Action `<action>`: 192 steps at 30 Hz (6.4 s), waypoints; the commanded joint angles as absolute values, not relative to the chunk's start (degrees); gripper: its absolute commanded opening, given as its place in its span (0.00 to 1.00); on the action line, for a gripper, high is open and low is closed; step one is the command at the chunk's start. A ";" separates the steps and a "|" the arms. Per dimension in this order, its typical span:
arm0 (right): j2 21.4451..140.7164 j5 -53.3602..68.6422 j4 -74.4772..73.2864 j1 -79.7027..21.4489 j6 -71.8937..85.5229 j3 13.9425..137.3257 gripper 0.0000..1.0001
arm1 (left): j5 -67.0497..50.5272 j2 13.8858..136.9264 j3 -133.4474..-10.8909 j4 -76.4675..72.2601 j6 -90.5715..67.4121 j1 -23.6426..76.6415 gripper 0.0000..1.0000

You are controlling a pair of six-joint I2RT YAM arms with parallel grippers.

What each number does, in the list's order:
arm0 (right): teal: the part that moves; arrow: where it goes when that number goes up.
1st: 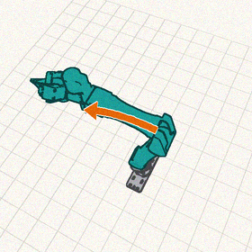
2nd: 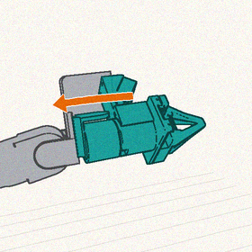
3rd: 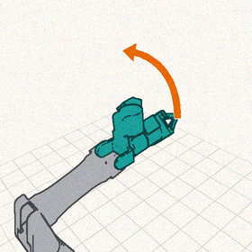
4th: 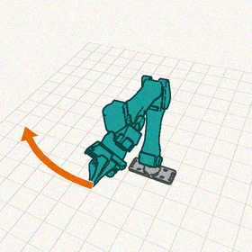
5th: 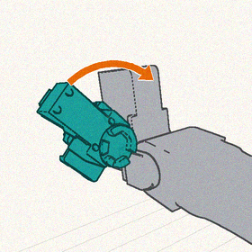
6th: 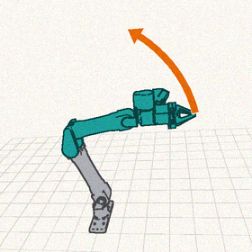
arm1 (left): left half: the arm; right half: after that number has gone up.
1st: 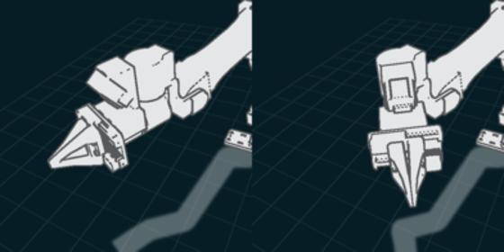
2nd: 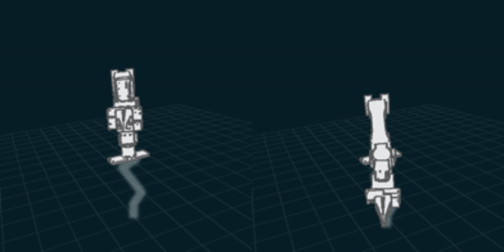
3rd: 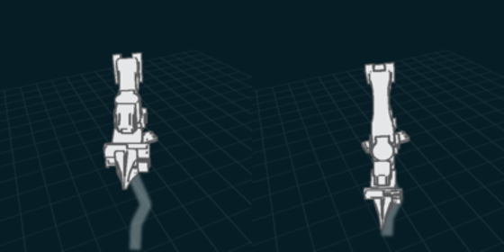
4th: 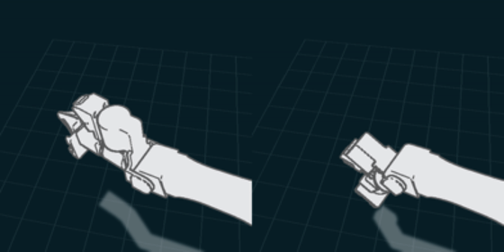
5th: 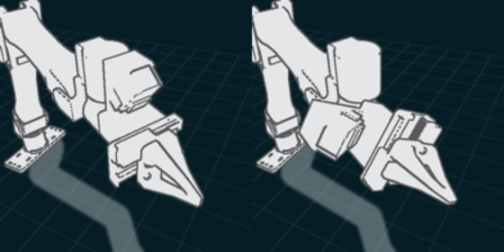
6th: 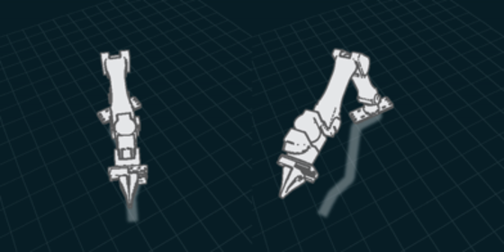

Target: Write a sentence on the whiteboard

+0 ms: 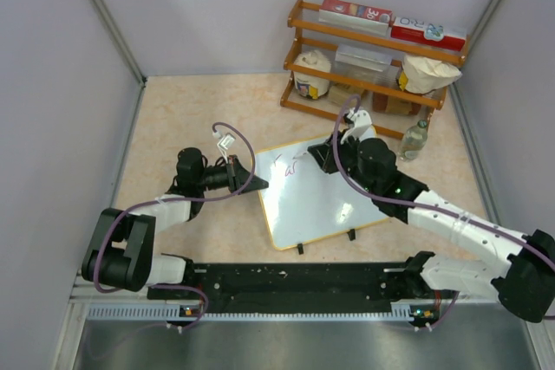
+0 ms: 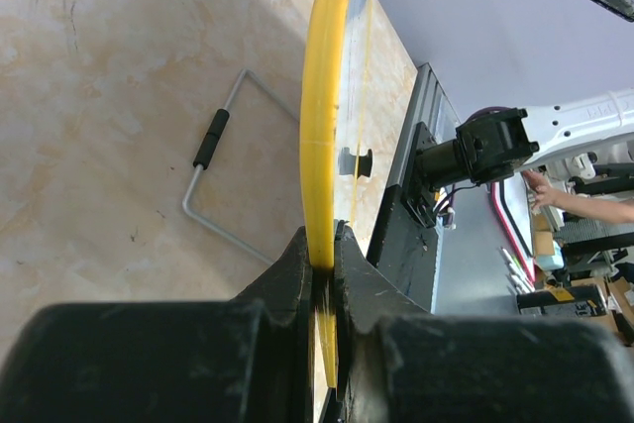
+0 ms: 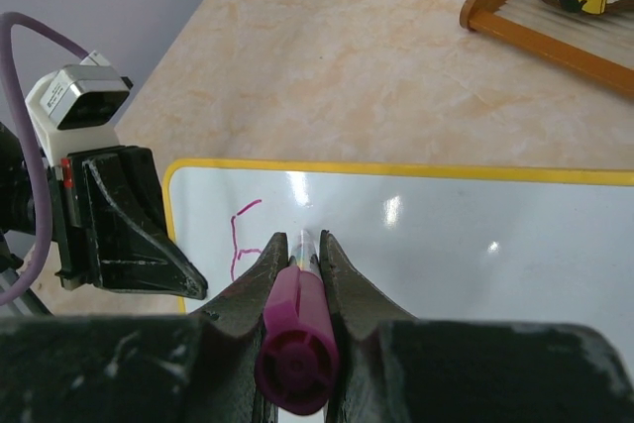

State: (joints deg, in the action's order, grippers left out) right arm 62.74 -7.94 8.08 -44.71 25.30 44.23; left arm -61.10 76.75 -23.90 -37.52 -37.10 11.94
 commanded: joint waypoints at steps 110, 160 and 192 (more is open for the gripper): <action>54.85 -4.74 7.39 -40.78 27.16 34.98 0.00 | -60.73 76.29 -25.05 -37.35 -31.73 12.92 0.00; 60.03 -9.23 7.21 -39.55 22.68 44.39 0.00 | -60.91 76.11 -25.05 -37.27 -31.82 12.92 0.00; 55.46 -3.96 2.81 -39.55 24.61 36.91 0.00 | -60.73 76.03 -25.05 -36.91 -31.46 12.92 0.00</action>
State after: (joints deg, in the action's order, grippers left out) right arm 55.96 -3.53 5.04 -40.21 25.21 38.09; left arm -60.75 76.71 -24.23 -36.07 -36.73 12.05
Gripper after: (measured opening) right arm 0.110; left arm 0.085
